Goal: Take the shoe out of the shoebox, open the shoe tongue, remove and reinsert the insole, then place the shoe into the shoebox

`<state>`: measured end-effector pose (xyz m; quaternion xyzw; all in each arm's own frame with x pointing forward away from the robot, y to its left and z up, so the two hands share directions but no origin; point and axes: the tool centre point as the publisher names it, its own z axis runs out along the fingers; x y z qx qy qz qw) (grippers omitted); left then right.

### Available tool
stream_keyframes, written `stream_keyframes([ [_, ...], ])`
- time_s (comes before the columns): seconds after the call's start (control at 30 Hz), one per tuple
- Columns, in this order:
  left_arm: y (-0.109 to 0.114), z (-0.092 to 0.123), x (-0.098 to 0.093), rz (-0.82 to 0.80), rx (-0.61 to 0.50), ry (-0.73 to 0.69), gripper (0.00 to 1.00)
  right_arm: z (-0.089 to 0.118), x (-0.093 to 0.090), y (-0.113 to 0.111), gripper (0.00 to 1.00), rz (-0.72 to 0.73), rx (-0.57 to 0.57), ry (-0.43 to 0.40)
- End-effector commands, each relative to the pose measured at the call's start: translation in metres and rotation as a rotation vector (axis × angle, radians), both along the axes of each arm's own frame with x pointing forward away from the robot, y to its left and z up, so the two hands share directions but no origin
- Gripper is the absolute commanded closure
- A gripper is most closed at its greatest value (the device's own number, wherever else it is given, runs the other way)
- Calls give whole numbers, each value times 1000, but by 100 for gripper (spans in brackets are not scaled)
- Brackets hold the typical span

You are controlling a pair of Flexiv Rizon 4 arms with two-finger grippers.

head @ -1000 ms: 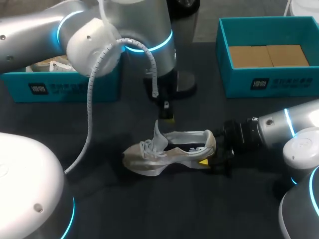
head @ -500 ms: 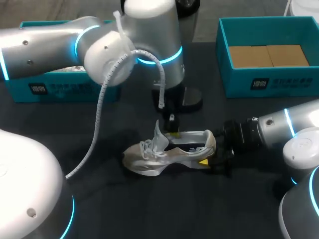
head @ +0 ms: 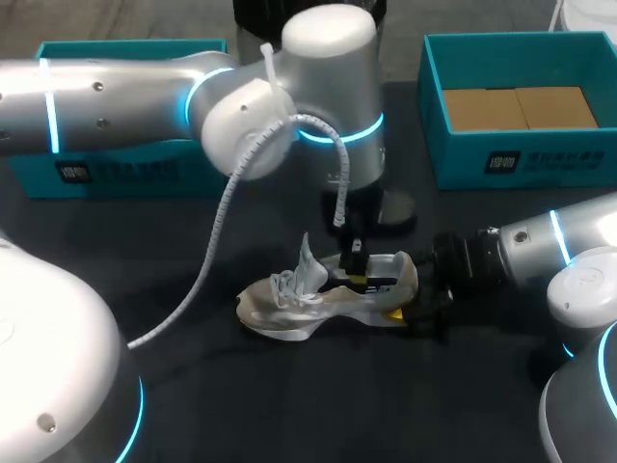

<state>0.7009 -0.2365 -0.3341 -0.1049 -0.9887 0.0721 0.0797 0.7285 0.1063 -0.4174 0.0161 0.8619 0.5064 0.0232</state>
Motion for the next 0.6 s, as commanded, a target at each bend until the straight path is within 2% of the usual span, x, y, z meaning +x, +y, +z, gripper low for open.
stream_keyframes([
  [0.03, -14, -12, -1, 45, 68, -29, 100, 0, 0, 1, 100, -1, -2, 0],
  [0.6, -14, -12, -1, 45, 68, -29, 100, 0, 0, 1, 100, -1, -2, 0],
])
